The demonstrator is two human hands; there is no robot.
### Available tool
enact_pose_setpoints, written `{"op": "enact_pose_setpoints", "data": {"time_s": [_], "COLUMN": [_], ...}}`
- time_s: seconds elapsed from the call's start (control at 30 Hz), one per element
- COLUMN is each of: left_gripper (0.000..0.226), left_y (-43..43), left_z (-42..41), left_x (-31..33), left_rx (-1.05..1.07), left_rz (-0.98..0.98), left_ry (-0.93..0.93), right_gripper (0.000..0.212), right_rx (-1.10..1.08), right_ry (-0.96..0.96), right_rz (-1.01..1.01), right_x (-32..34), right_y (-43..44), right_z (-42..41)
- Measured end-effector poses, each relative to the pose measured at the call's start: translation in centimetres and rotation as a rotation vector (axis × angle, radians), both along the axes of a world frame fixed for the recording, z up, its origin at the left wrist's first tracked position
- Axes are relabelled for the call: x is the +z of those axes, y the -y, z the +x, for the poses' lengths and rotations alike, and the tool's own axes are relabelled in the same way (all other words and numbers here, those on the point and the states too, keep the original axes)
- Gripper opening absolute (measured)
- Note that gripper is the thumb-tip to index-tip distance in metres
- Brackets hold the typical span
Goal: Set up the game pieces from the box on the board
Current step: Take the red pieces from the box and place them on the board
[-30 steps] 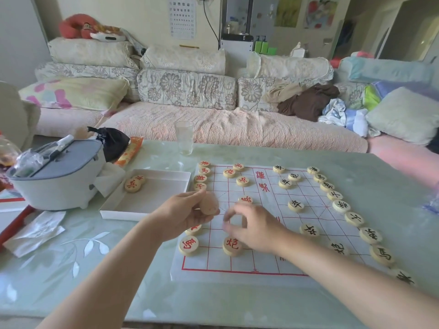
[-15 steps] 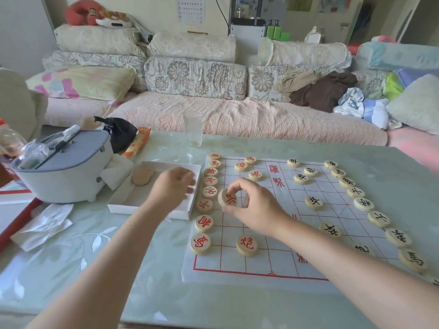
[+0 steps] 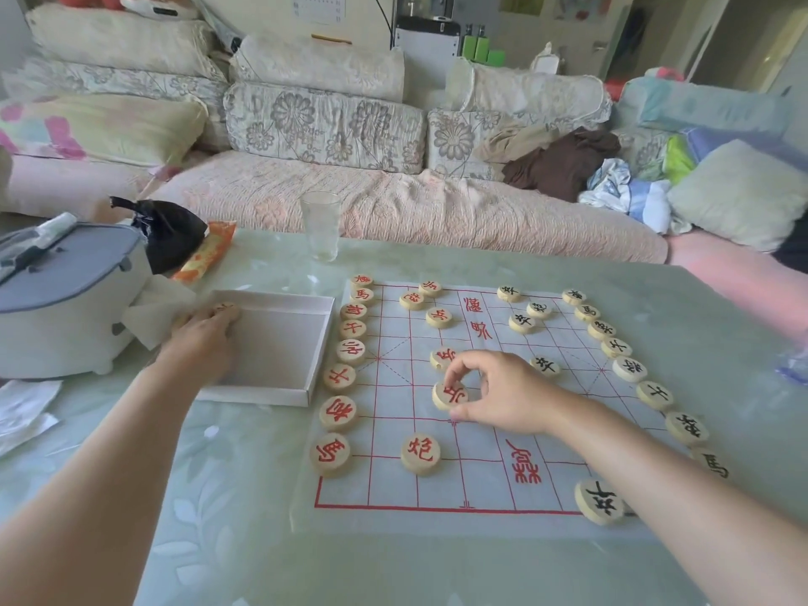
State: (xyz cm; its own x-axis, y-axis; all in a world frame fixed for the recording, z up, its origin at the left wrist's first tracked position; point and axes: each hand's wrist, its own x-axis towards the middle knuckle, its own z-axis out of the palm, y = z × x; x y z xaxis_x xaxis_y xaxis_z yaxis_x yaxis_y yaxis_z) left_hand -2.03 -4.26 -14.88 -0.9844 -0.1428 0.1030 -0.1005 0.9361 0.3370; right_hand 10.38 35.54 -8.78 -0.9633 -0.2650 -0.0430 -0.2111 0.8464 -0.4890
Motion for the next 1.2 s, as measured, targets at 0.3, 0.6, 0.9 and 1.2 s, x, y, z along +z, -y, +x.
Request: {"op": "enact_pose_setpoints", "data": {"time_s": [0.3, 0.6, 0.9, 1.2], "left_gripper": [0.048, 0.063, 0.061, 0.064], "left_y": [-0.3, -4.3, -12.6, -16.9], "left_z": [0.2, 4.4, 10.5, 12.6], "left_x": [0.5, 4.2, 7.6, 7.3], "left_rx": [0.048, -0.148, -0.488, -0.568], "left_rz": [-0.157, 0.182, 0.544, 0.625], "left_ry": [0.017, -0.121, -0.112, -0.071], "right_gripper": [0.018, 0.01, 0.016, 0.023], "right_rx": [0.027, 0.058, -0.11, -0.222], "right_ry": [-0.005, -0.103, 0.131, 0.223], "right_rz": [0.111, -0.069, -0.682, -0.93], "right_x": [-0.3, -0.3, 0.5, 0.8], "right_y": [0.6, 2.7, 5.4, 5.8], "right_z": [0.2, 1.1, 2.1, 2.6]}}
